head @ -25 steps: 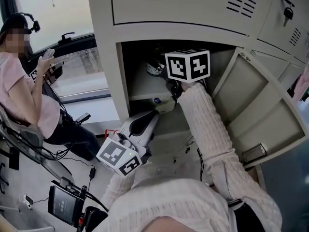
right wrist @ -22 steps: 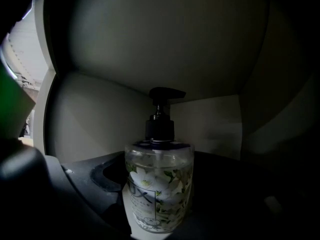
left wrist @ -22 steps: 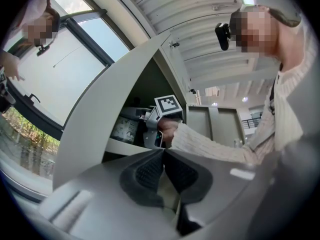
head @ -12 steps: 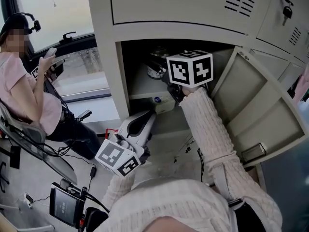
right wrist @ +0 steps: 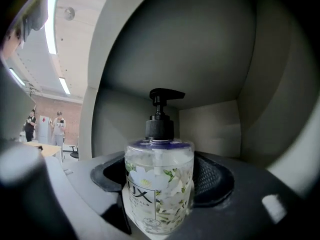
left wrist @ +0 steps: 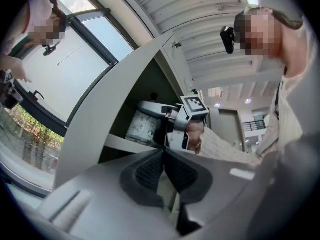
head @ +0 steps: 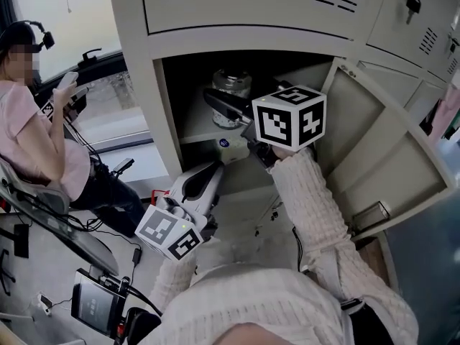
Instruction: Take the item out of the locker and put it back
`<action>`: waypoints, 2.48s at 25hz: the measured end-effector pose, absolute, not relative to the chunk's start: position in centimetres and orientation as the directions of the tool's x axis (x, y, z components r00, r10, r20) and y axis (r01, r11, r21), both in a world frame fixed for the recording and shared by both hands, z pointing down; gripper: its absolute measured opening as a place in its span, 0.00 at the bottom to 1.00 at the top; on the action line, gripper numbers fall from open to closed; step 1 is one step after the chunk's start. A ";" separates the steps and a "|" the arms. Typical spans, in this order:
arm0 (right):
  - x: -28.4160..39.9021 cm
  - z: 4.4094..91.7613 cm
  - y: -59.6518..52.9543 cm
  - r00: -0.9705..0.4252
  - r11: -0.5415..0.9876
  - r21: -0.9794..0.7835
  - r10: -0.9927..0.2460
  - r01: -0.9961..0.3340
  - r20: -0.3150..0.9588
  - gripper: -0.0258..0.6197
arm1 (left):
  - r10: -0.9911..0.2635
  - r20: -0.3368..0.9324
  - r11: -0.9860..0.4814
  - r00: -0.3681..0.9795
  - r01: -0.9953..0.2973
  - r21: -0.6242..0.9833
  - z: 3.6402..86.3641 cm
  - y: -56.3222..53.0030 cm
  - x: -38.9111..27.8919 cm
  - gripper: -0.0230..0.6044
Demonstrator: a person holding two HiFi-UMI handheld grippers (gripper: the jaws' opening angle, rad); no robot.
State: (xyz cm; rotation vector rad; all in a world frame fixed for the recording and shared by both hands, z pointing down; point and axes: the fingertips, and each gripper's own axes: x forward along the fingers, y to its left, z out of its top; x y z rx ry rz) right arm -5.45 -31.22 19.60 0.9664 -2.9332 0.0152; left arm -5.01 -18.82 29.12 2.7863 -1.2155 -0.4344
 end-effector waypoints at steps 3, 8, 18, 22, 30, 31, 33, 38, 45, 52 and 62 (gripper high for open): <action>-4.9 19.5 -30.0 -0.806 0.807 0.000 -0.590 -0.591 0.035 0.61 | -0.716 -0.220 -0.697 0.663 -0.697 0.170 29.1 -18.5 -4.4 0.05; -3.8 19.4 -27.8 -0.800 0.800 0.019 -0.600 -0.600 0.008 0.61 | -0.699 -0.214 -0.714 0.682 -0.681 0.163 28.9 -18.0 -3.9 0.05; -2.3 20.0 -24.0 -0.807 0.806 0.041 -0.590 -0.591 -0.035 0.61 | -0.696 -0.194 -0.717 0.692 -0.686 0.126 29.0 -18.0 -4.0 0.05; -1.8 21.3 -22.7 -0.801 0.798 0.066 -0.598 -0.598 -0.033 0.61 | -0.703 -0.185 -0.710 0.686 -0.693 0.128 29.2 -18.0 -4.4 0.05; -0.9 25.5 -20.7 -0.811 0.812 0.000 -0.584 -0.584 -0.036 0.61 | -0.705 -0.183 -0.709 0.685 -0.680 0.186 29.8 -17.7 -5.2 0.05; -0.8 26.0 -20.5 -0.812 0.812 -0.006 -0.583 -0.583 -0.032 0.61 | -0.707 -0.181 -0.708 0.684 -0.682 0.184 29.9 -17.7 -5.3 0.05; -0.8 26.9 -20.1 -0.813 0.814 -0.022 -0.581 -0.581 -0.029 0.61 | -0.709 -0.177 -0.705 0.683 -0.685 0.183 30.1 -17.5 -5.4 0.05; -0.2 28.3 -19.4 -0.821 0.823 -0.067 -0.568 -0.565 -0.050 0.61 | -0.717 -0.169 -0.697 0.676 -0.691 0.191 30.6 -17.5 -5.5 0.05; 0.6 29.7 -19.5 -0.812 0.810 -0.096 -0.583 -0.578 -0.037 0.61 | -0.718 -0.138 -0.696 0.683 -0.695 0.180 31.4 -17.5 -5.3 0.05; 0.5 29.9 -19.5 -0.827 0.824 -0.121 -0.561 -0.554 -0.040 0.61 | -0.707 -0.128 -0.707 0.696 -0.686 0.174 31.7 -17.5 -4.6 0.05; 0.5 29.2 -19.6 -0.834 0.833 -0.107 -0.549 -0.543 -0.043 0.61 | -0.708 -0.138 -0.706 0.692 -0.689 0.166 31.4 -17.7 -4.3 0.05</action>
